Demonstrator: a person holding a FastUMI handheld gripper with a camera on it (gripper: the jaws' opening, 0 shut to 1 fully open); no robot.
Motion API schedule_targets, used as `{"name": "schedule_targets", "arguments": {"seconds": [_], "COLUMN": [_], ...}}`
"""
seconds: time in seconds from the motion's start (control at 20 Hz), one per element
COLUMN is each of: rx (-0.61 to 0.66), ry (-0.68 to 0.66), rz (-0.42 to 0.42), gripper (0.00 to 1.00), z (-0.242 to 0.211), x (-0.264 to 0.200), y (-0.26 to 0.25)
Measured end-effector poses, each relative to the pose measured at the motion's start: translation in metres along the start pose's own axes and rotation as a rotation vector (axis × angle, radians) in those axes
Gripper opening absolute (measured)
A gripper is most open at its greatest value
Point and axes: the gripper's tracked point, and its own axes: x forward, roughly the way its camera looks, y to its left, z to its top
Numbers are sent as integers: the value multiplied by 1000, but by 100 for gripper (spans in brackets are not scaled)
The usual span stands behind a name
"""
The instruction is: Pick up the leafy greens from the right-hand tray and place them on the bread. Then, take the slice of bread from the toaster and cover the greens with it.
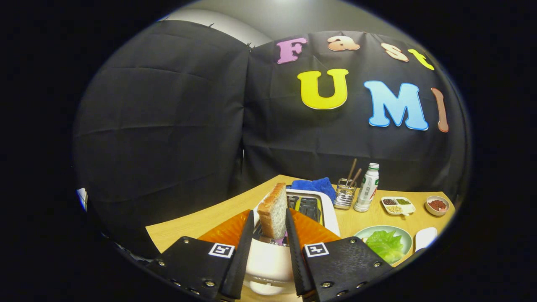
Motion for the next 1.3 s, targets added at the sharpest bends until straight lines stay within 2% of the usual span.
{"name": "schedule_targets", "arguments": {"seconds": [0.05, 0.1, 0.15, 0.25, 0.4, 0.45, 0.65, 0.95, 1.3], "rx": [-17, -27, -26, 15, 15, 29, 48, 65, 75], "ry": [0, 6, 6, 37, 54, 54, 59, 18, -67], "rz": [-16, -67, -91, -63, -75, -82, -39, -11, 1], "gripper": [46, 46, 34, 22, 22, 7, 7, 7, 7], "z": [1, 1, 0, -8, -10, -2, 0, 25, 75], "x": [3, 7, 9, 18, 27, 17, 22, 10, -15], "y": [-1, -10, -14, -7, -15, -15, -17, -19, -32]}}
